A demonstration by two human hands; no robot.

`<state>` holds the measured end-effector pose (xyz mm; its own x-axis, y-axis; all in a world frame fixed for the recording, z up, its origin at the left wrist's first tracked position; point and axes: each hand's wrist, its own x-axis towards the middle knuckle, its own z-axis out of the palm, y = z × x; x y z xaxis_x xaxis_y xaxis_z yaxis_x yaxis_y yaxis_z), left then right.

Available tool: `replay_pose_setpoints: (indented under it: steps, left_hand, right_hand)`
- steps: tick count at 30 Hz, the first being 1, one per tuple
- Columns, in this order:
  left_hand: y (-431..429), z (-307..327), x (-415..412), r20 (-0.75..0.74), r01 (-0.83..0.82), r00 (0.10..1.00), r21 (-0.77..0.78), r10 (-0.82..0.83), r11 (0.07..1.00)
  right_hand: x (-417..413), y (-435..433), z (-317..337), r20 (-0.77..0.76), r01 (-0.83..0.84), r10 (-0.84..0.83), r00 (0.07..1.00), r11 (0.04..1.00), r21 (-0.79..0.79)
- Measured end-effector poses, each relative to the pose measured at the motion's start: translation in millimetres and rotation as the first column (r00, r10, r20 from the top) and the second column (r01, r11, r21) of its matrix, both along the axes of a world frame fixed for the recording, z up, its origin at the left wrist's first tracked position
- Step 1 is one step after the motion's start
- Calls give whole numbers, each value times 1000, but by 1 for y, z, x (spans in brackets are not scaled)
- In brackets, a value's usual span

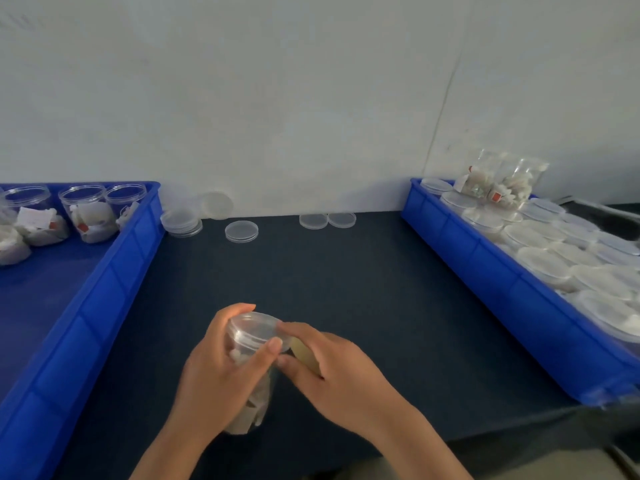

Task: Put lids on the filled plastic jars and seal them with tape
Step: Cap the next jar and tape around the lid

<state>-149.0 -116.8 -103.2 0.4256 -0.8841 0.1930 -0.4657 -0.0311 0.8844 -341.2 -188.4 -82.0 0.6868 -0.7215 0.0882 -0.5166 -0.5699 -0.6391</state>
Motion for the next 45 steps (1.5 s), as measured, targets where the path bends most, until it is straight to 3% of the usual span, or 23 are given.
replay_pose_setpoints:
  steps: [9, 15, 18, 23, 27, 36, 45]
  left_hand:
    - [1, -8, 19, -193, 155, 967, -81, -168, 985]
    - [-5, -11, 20, -270, 230, 931, -86, -245, 969]
    - [-7, -9, 16, -209, 234, 948, -60, -242, 970]
    - [-5, -1, 6, -32, 11, 999, -83, -14, 996]
    - [-6, 6, -6, 42, 9, 999, 44, -11, 999]
    - [-13, 4, -7, -14, -33, 999, -17, 33, 999]
    - [-12, 0, 9, -90, 37, 995, -57, -42, 998]
  right_hand:
    - [-9, -12, 9, -86, -75, 82, 993, 994, 78]
    - [-8, -18, 11, -46, -73, 73, 996, 997, -7]
    - [-4, -15, 6, -12, -11, 11, 1000, 1000, -25]
    - [-7, -7, 2, 16, 83, -82, 996, 993, -85]
    - [-5, -2, 1, 7, 91, -91, 996, 990, -108]
    - [-18, -16, 2, -22, 6, -5, 1000, 997, 80]
    - [-10, -27, 0, -14, -155, 155, 988, 988, -10]
